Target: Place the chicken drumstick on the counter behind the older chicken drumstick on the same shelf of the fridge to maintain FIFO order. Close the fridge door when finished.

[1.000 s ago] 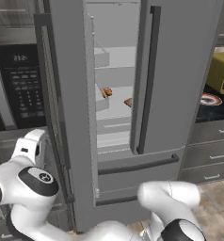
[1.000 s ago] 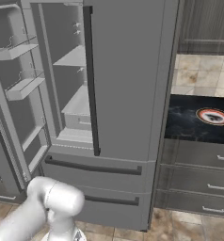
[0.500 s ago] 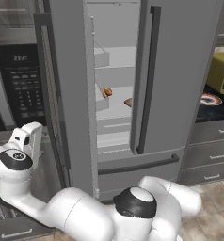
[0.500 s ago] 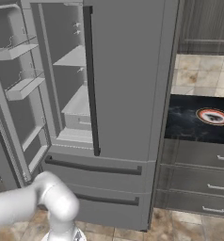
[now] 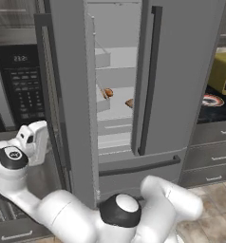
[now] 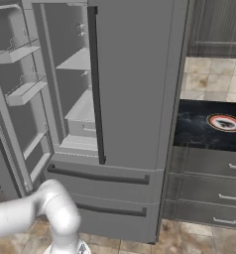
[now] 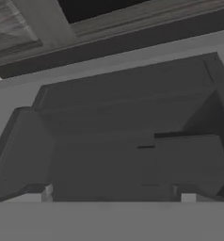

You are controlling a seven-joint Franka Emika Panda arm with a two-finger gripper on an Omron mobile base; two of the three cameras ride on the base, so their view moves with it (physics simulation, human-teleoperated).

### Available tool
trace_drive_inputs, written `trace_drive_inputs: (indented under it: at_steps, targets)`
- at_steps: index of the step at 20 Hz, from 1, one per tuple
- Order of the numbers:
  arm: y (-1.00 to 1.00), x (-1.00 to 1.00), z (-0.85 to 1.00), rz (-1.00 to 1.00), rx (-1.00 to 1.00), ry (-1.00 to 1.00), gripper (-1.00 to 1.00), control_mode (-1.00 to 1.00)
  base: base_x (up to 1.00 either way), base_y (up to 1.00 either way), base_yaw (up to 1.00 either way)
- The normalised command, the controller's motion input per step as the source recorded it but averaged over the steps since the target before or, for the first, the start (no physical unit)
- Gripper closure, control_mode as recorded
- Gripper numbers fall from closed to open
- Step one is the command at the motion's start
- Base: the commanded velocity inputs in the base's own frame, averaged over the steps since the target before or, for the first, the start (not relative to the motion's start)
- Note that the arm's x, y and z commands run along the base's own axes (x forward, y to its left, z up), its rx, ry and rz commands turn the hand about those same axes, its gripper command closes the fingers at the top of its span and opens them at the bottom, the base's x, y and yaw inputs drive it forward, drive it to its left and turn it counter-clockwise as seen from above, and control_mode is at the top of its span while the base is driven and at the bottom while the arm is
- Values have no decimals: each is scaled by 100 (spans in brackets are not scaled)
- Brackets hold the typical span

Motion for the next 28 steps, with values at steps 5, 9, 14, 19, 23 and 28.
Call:
trace_drive_inputs:
  at_steps: [5,9,14,19,23,28]
  targets:
    - [-88,10,0,0,7,-2,-100,-100,0,0,0]
    - [-100,2,0,0,5,-6,-100,-100,0,0,0]
    - [-100,1,0,0,5,-9,-100,-100,0,0,0]
    - [-100,17,0,1,9,-8,-100,-100,0,0,0]
    - [-79,35,5,4,11,-9,-100,-100,0,0,0]
    - [-34,39,11,7,9,-6,-100,-100,0,0,0]
